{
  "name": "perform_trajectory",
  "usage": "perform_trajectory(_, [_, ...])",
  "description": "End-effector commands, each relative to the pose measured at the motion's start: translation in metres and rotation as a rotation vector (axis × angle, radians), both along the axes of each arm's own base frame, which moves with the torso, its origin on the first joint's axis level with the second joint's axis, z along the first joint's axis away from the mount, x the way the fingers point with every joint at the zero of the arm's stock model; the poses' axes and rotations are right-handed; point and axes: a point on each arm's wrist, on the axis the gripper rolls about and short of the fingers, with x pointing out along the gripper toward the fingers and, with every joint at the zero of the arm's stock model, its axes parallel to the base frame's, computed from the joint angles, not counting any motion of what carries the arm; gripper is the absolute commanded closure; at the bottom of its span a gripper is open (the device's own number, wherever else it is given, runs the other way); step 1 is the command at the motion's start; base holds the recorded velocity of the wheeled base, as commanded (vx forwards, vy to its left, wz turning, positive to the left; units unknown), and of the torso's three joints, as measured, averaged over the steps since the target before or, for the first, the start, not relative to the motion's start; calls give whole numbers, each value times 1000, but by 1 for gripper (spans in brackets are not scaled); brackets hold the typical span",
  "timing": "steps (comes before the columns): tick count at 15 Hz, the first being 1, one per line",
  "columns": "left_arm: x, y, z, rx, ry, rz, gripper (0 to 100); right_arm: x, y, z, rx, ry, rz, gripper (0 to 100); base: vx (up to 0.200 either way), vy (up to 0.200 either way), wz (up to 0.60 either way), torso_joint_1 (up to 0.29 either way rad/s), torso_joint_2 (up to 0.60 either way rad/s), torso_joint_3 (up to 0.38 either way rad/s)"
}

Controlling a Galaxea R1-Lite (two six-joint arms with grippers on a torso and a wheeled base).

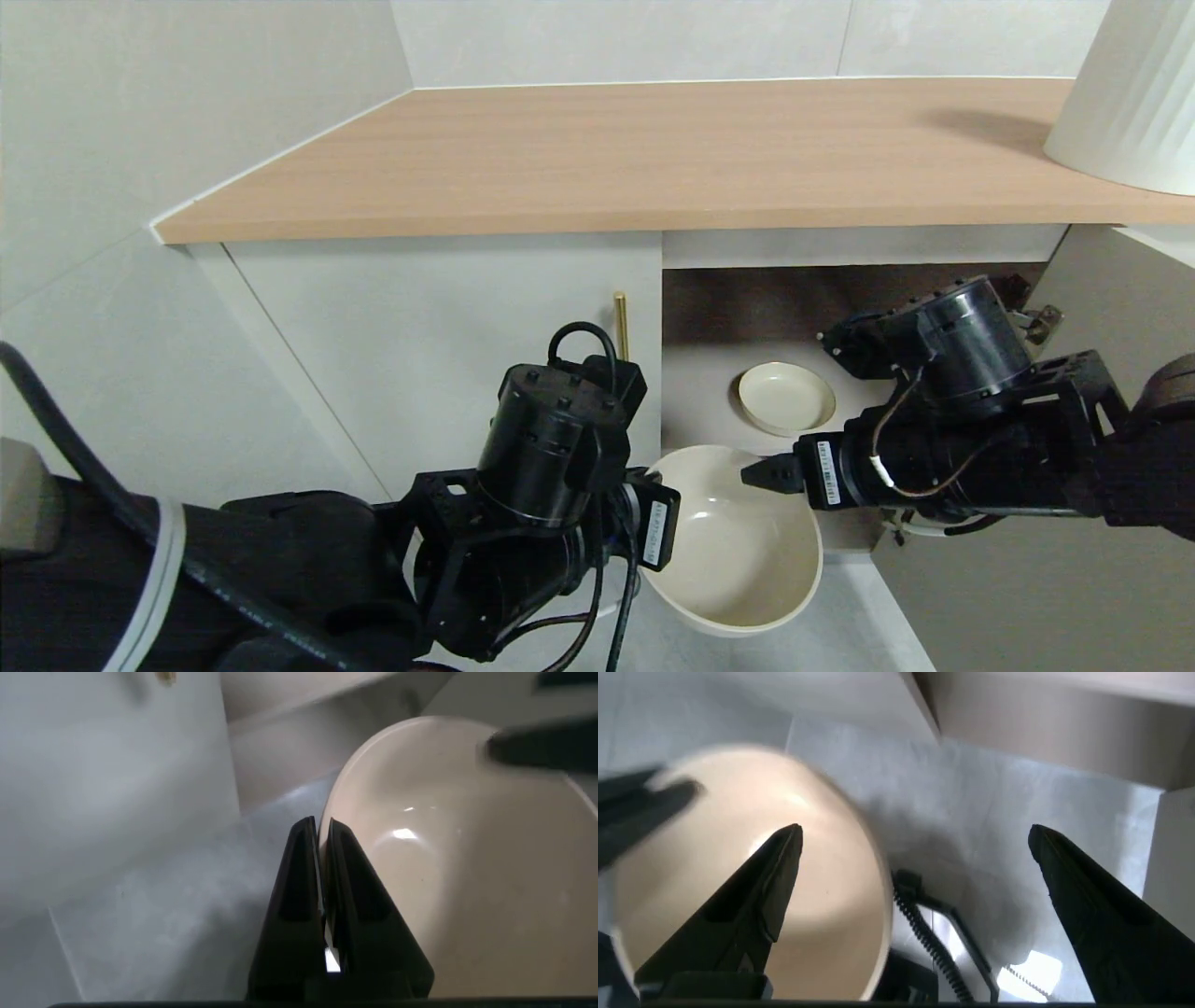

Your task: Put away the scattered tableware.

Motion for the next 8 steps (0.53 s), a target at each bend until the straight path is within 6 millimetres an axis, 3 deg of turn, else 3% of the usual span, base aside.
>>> perform_trajectory(1, [-2,1,-3,11,-8,-1,100,5,5,-10,-16,28,2,0,0,0,0,0,0,0])
perform_trajectory(4, [-2,0,-4,20,-17,10,100,6,6,-11,-17,29,-1,0,0,0,0,0,0,0])
perform_trajectory(5, [-2,0,-4,20,-17,10,100,5,6,-11,-15,28,-2,100,0,0,0,0,0,0])
perform_trajectory(8, [-2,0,-5,22,-15,10,100,3,8,-11,-12,30,5,100,0,0,0,0,0,0])
